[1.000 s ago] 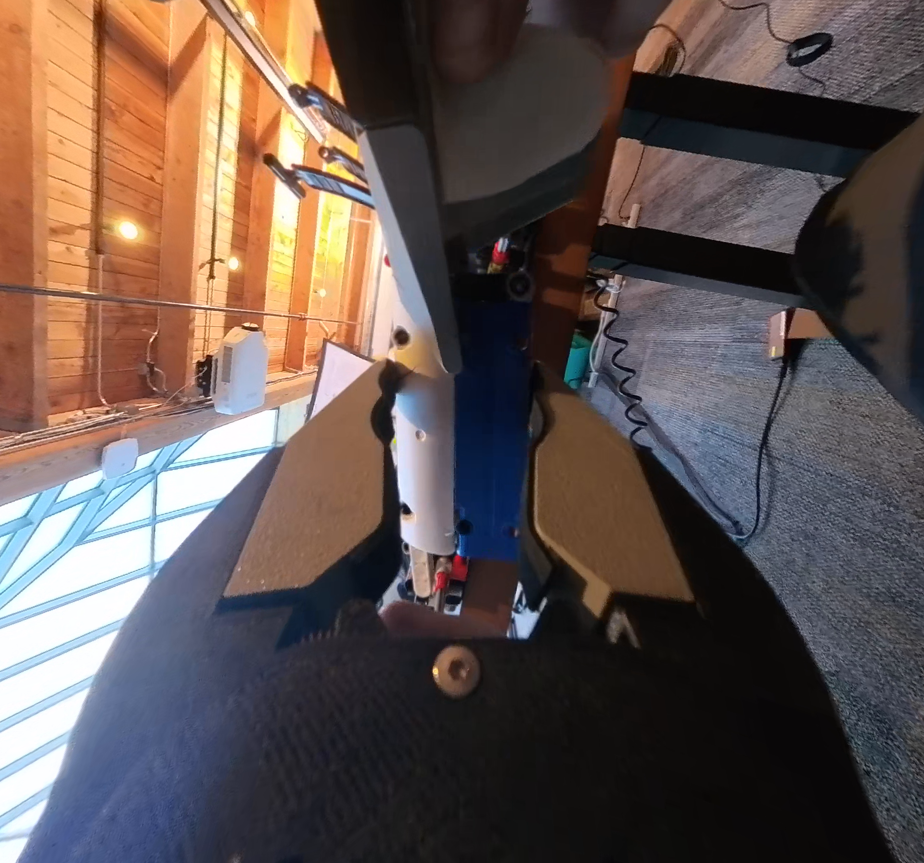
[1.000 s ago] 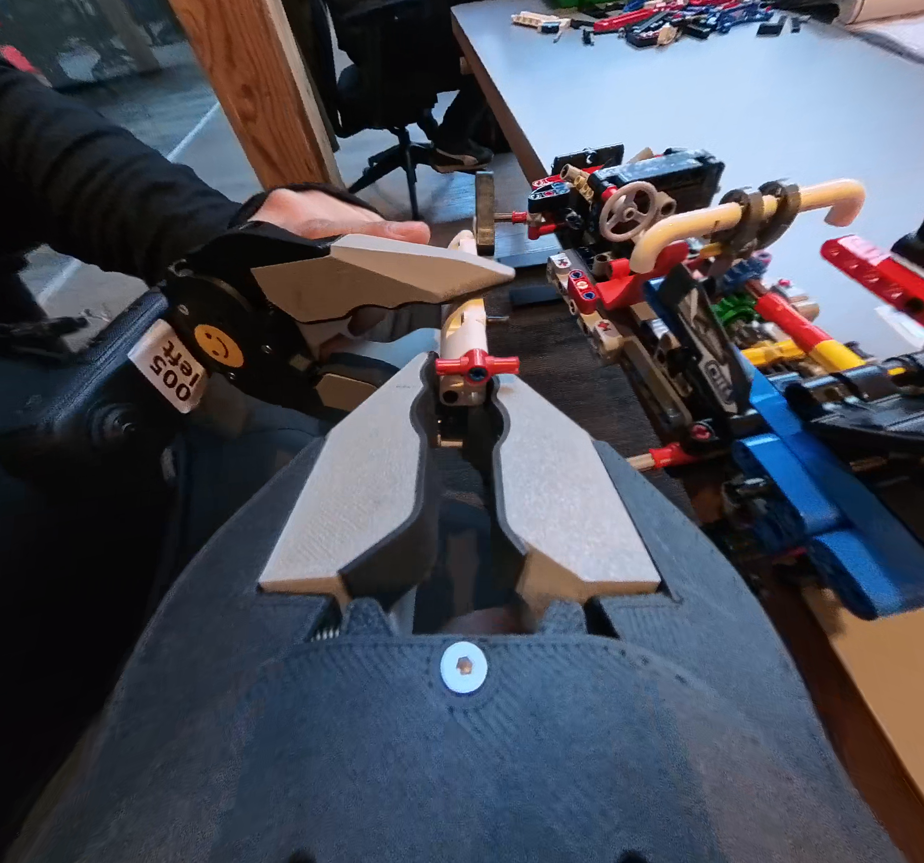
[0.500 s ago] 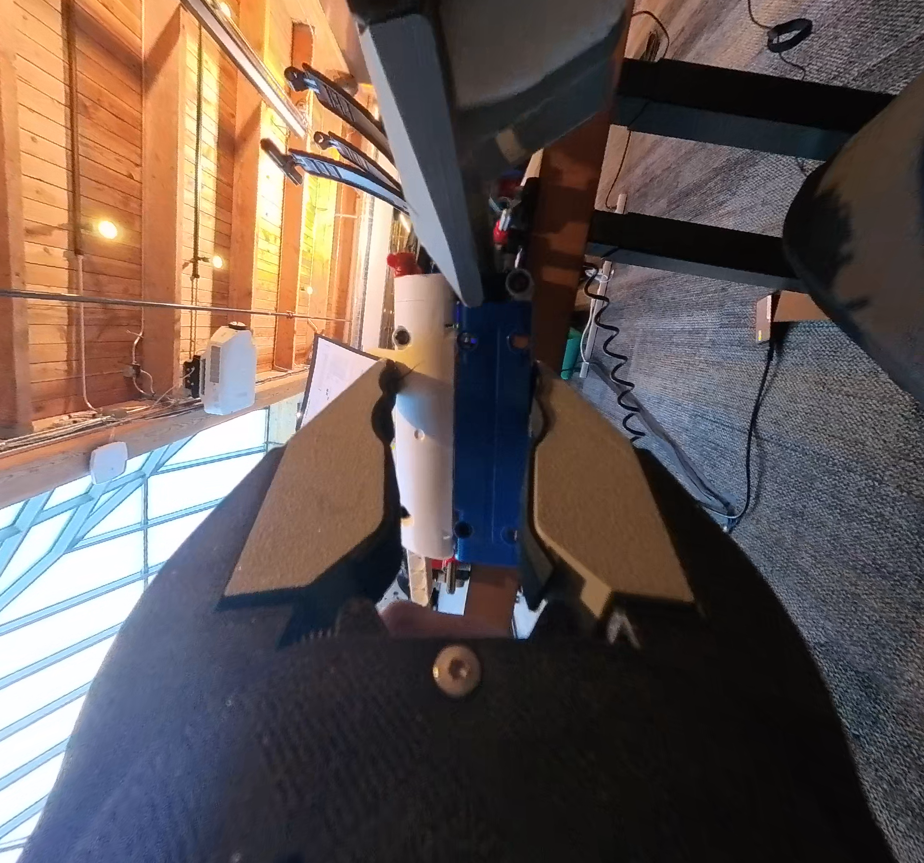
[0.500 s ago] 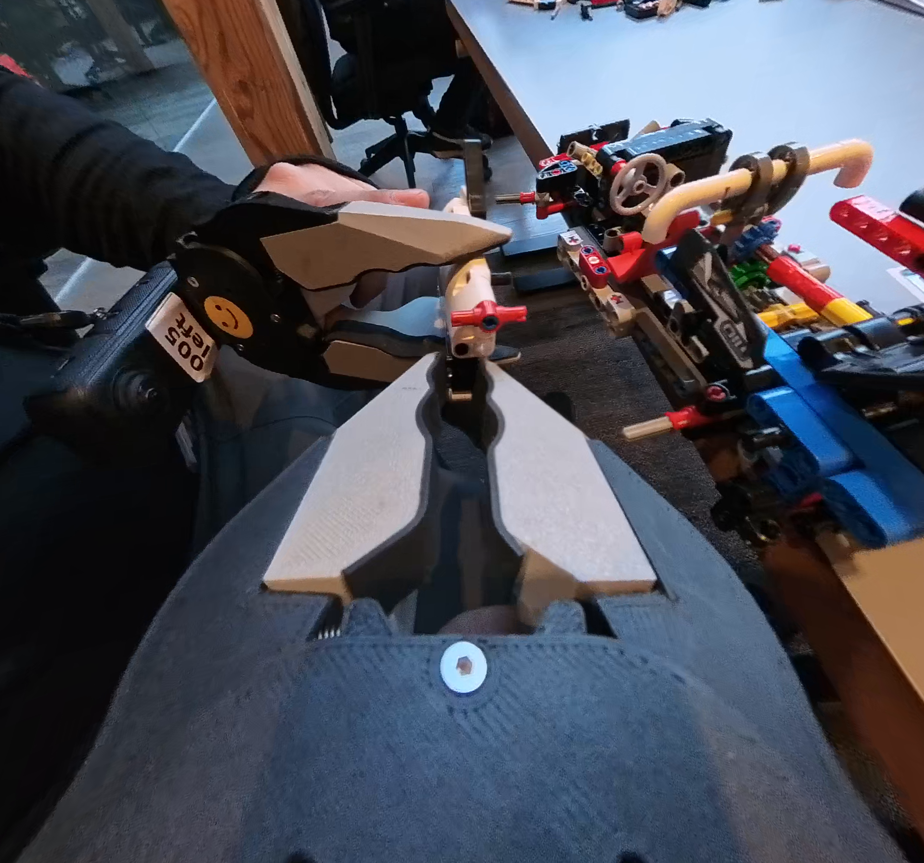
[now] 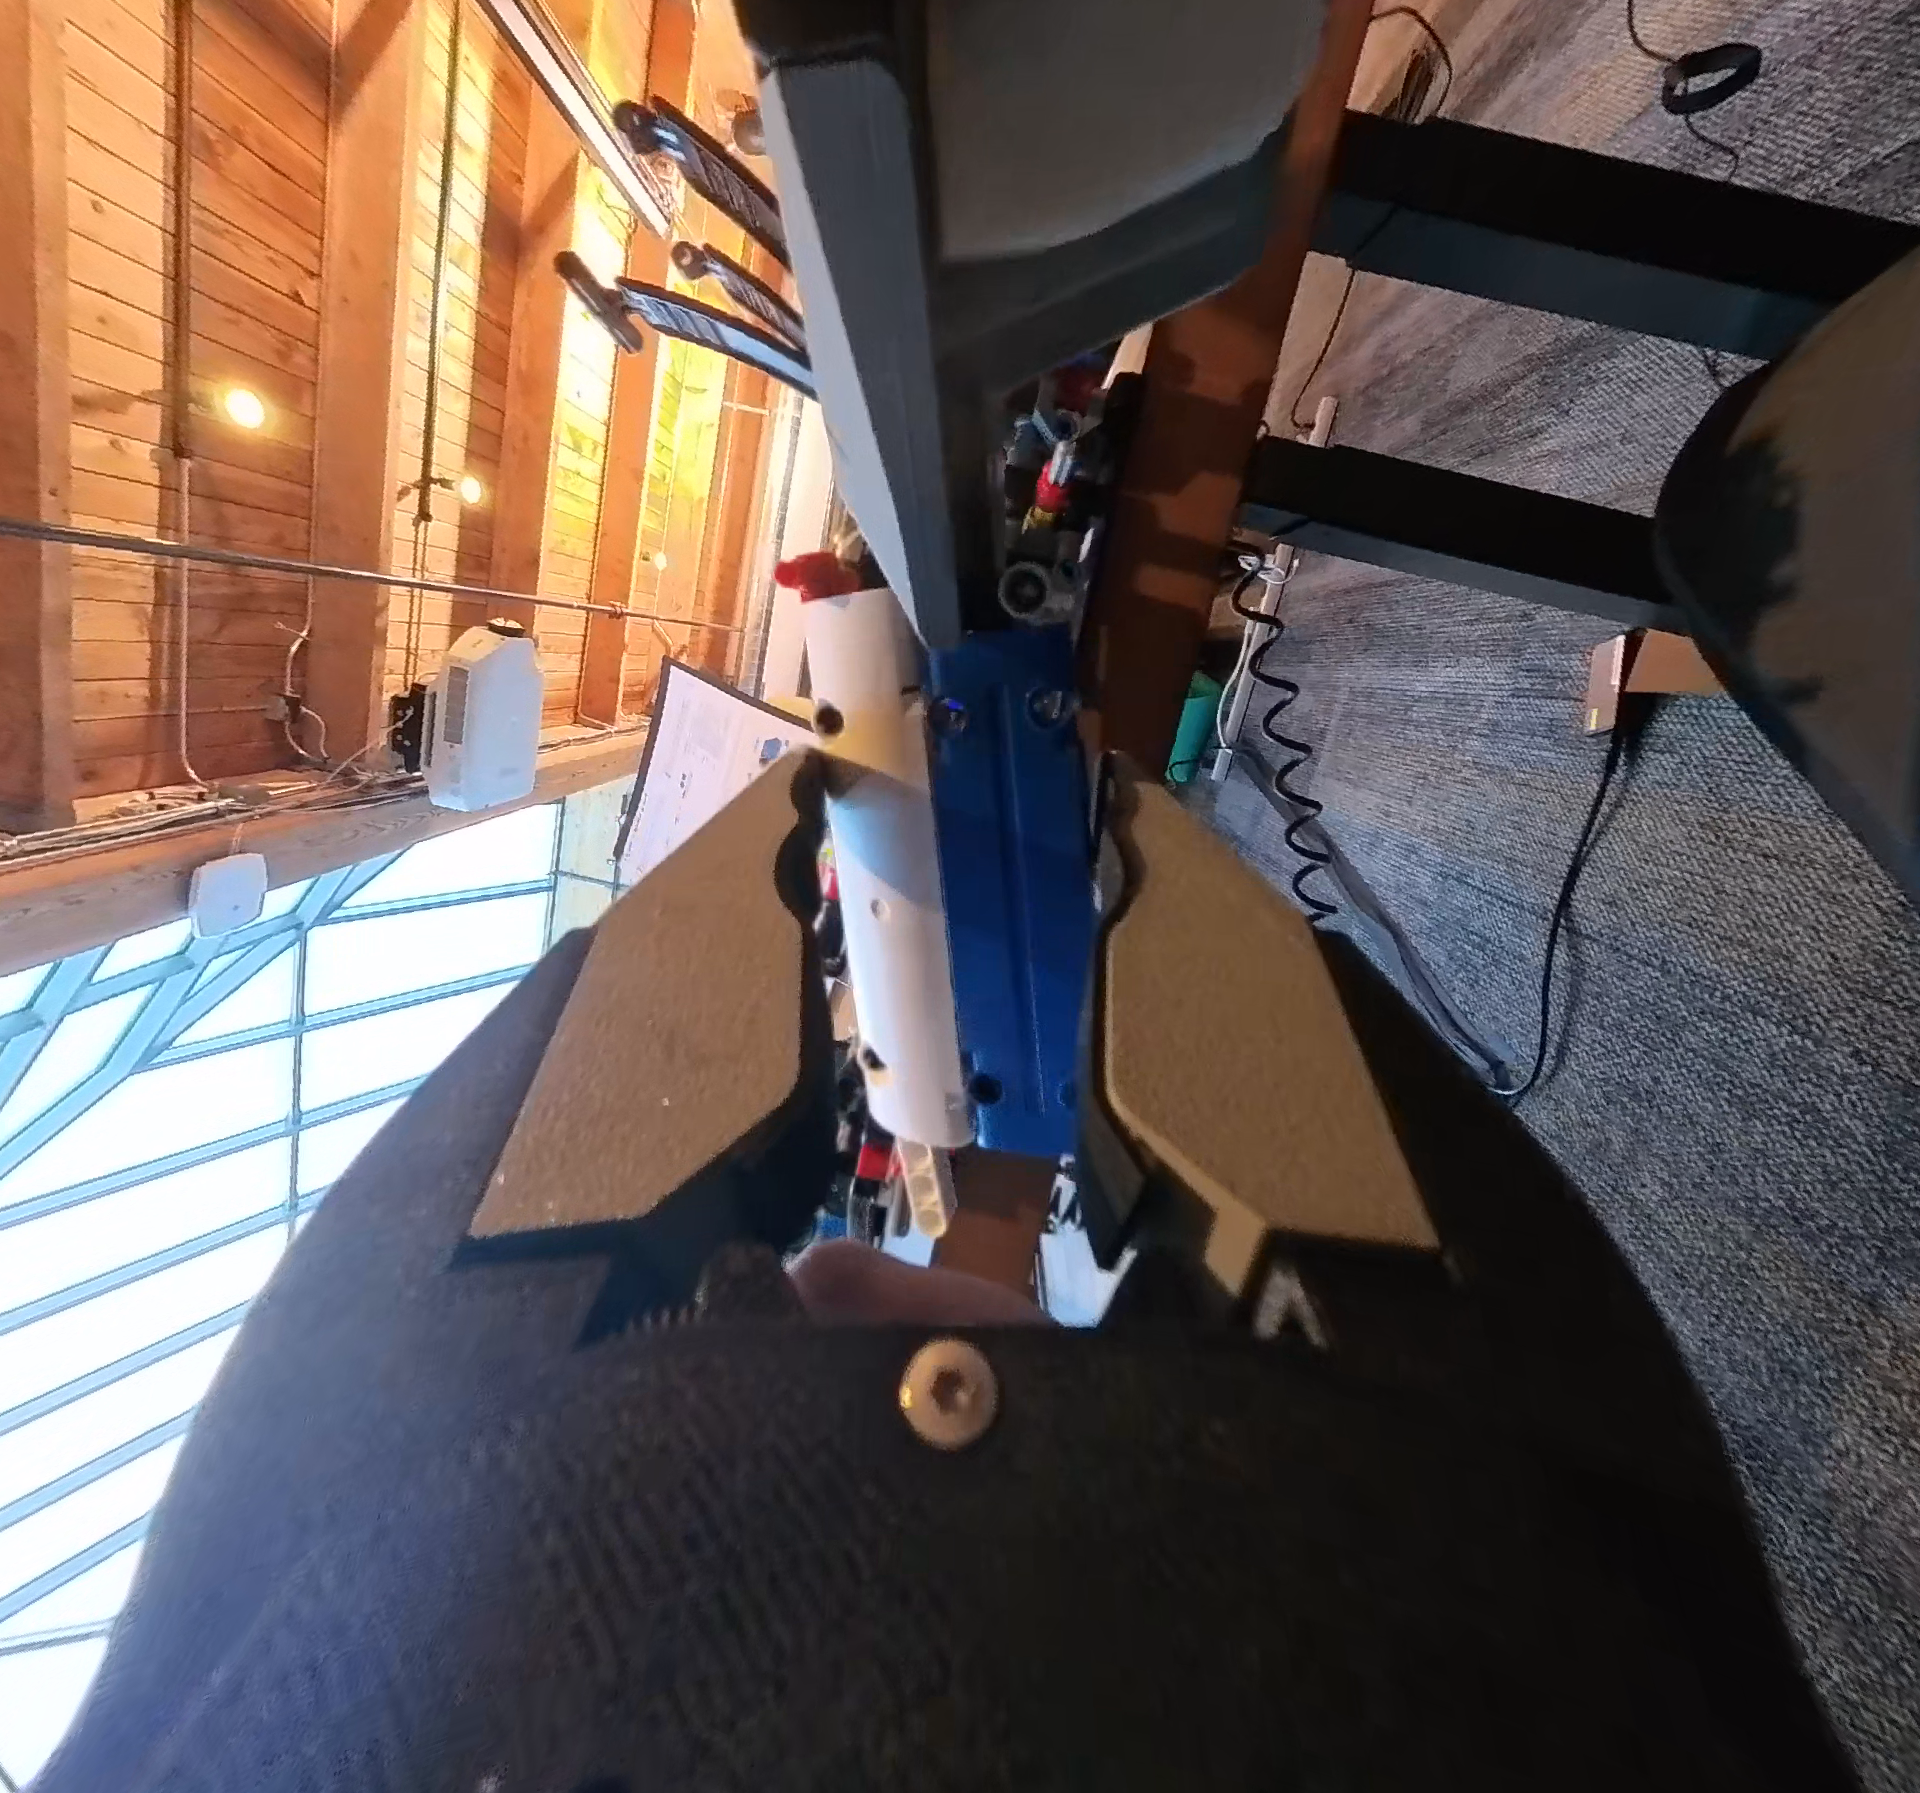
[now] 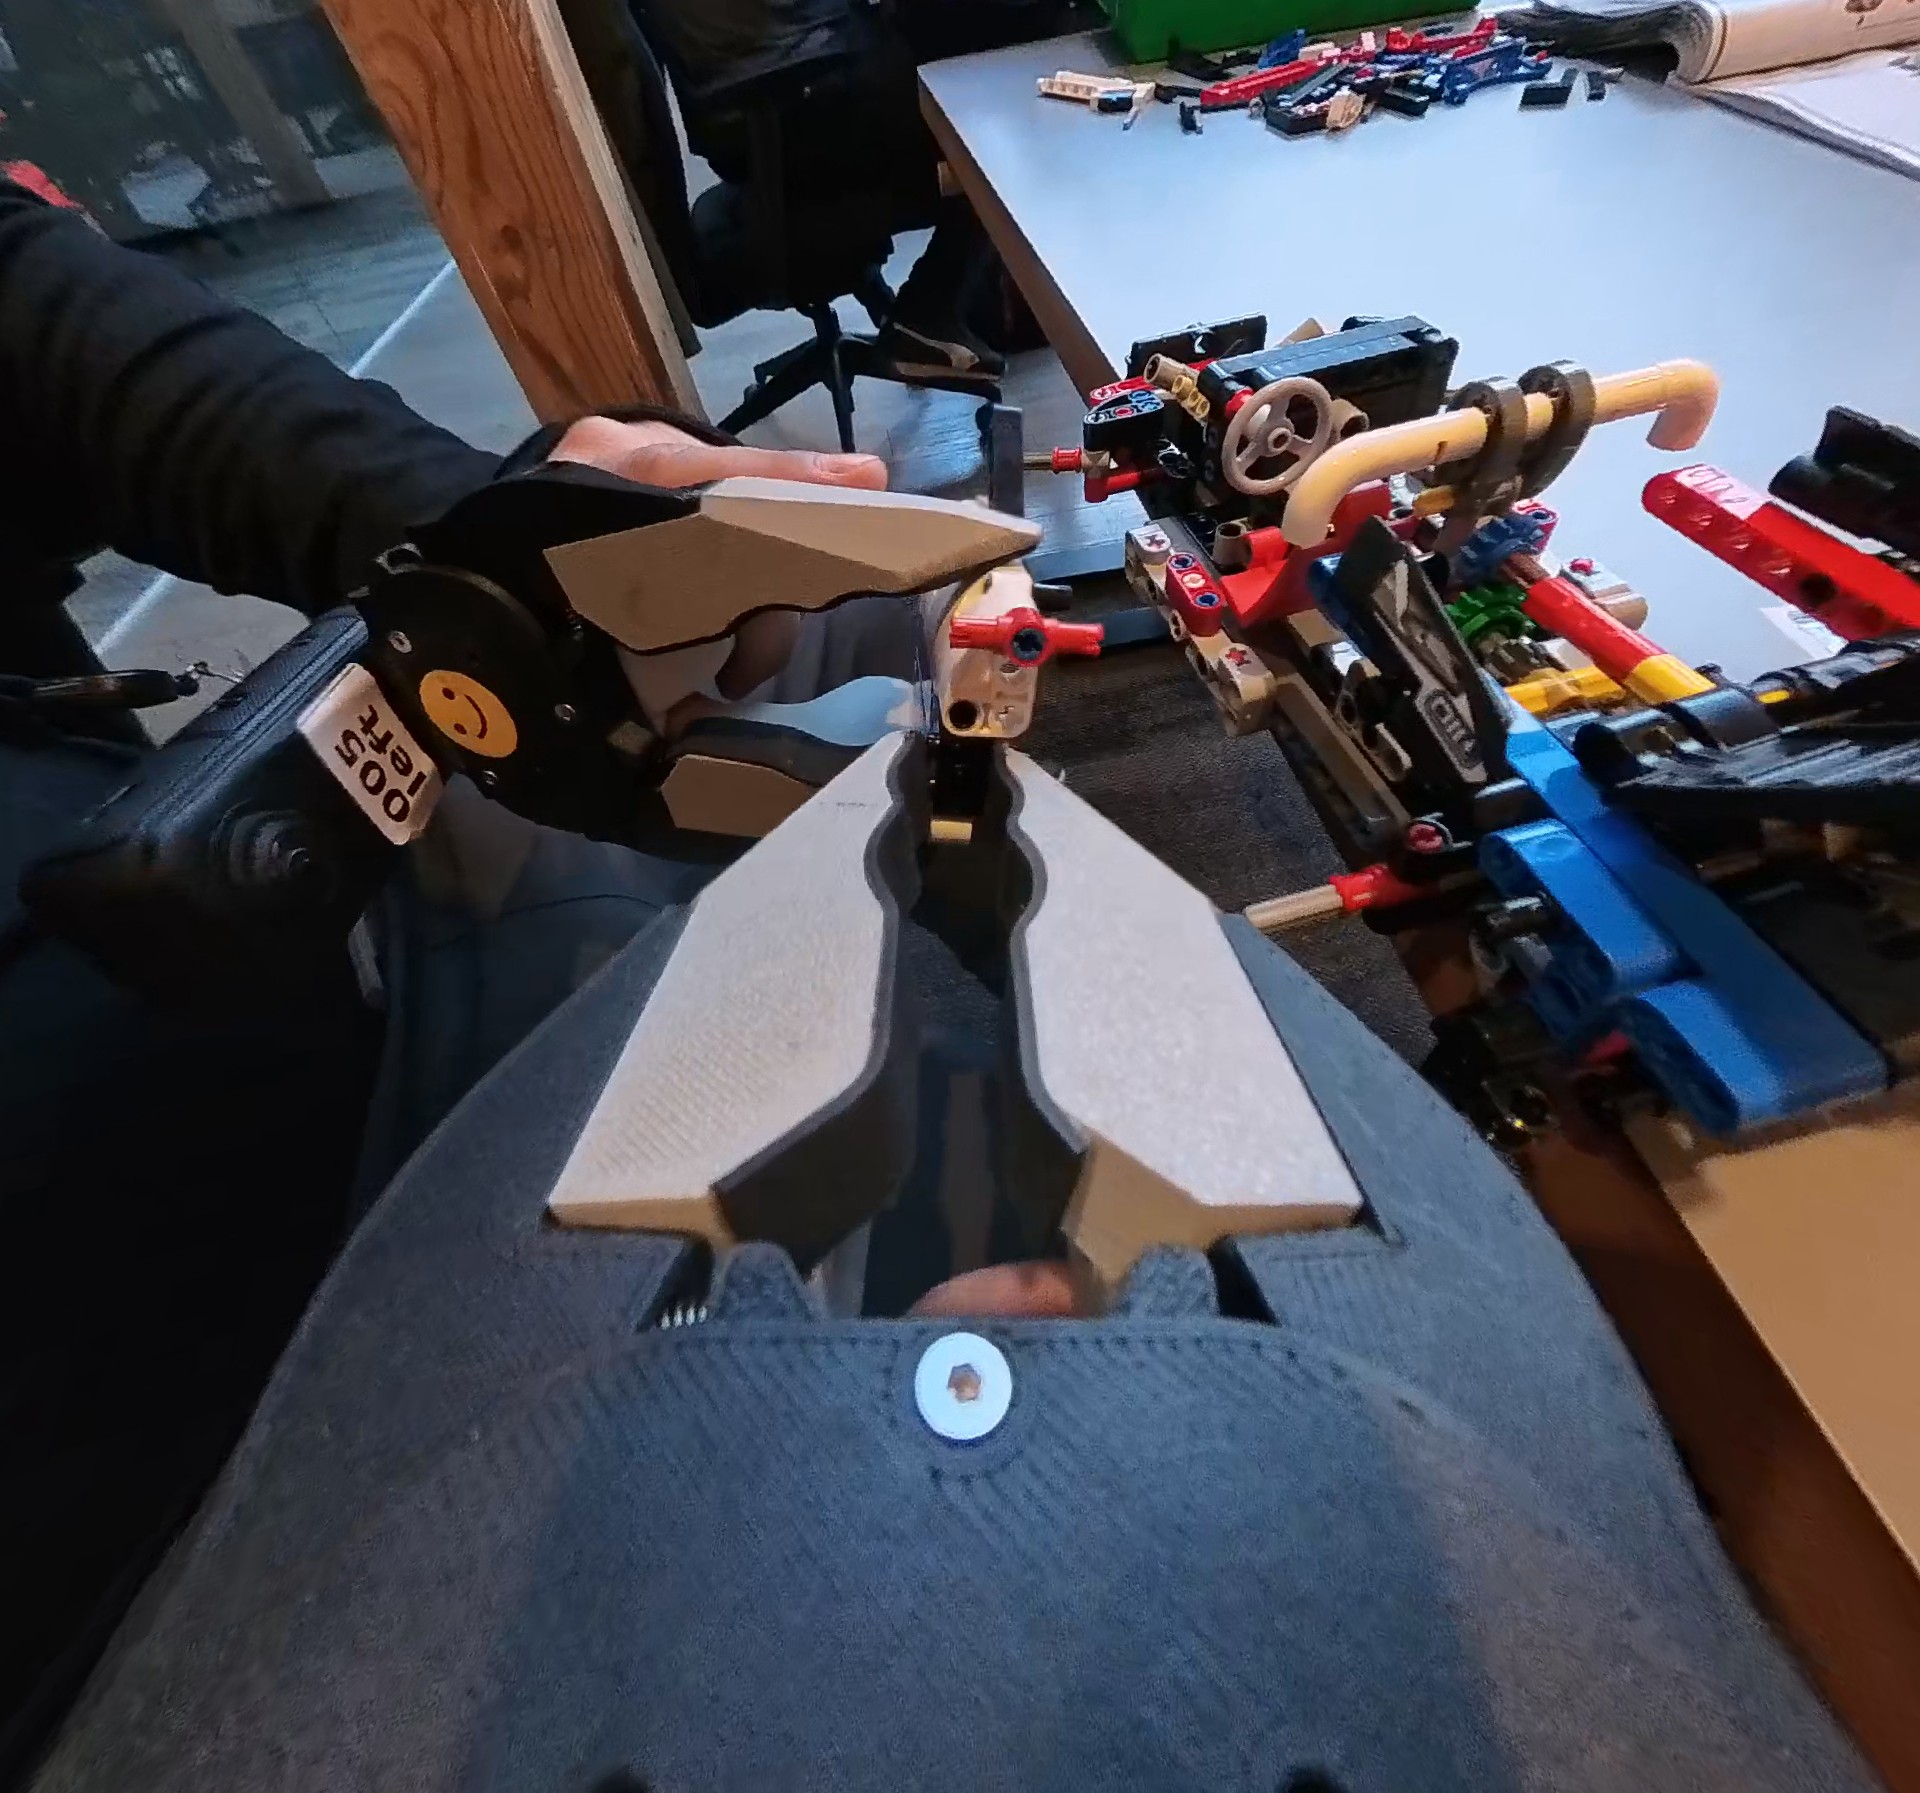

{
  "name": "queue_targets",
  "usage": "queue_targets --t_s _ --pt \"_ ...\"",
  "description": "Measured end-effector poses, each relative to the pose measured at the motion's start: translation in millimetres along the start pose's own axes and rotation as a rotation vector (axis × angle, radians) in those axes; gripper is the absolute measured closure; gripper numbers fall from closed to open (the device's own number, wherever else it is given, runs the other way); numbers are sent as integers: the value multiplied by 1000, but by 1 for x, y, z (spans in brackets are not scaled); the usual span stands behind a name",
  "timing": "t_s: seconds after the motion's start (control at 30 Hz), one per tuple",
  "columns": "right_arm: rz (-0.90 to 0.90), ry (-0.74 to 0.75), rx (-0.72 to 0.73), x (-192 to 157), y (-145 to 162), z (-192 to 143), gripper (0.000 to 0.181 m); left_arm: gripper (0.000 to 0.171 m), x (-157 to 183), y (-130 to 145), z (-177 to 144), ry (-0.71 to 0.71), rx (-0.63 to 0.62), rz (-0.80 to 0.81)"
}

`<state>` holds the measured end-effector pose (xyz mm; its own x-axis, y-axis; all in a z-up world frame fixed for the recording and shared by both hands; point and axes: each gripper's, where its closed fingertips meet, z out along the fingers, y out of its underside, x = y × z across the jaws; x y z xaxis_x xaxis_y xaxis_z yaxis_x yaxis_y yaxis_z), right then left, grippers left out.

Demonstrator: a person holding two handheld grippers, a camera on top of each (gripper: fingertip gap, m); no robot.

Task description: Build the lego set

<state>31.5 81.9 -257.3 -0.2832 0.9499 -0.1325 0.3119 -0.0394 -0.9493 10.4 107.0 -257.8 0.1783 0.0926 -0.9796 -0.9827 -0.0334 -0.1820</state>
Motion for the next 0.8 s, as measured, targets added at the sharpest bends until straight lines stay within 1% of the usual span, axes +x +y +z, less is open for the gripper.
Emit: queue_targets --t_s 0.2,0.4,0.5,0.8 --pt "-12 9 12 4 -1 -2 171 123 -1 1 3 3 -6 -7" --pt "-32 10 54 5 -9 -5 171 121 -15 10 10 -3 -24 -13" --pt "-33 5 45 5 -6 -4 171 122 -11 9 9 15 -22 -6" --pt "-47 11 54 6 -9 -2 171 123 -10 5 8 10 -11 -3"
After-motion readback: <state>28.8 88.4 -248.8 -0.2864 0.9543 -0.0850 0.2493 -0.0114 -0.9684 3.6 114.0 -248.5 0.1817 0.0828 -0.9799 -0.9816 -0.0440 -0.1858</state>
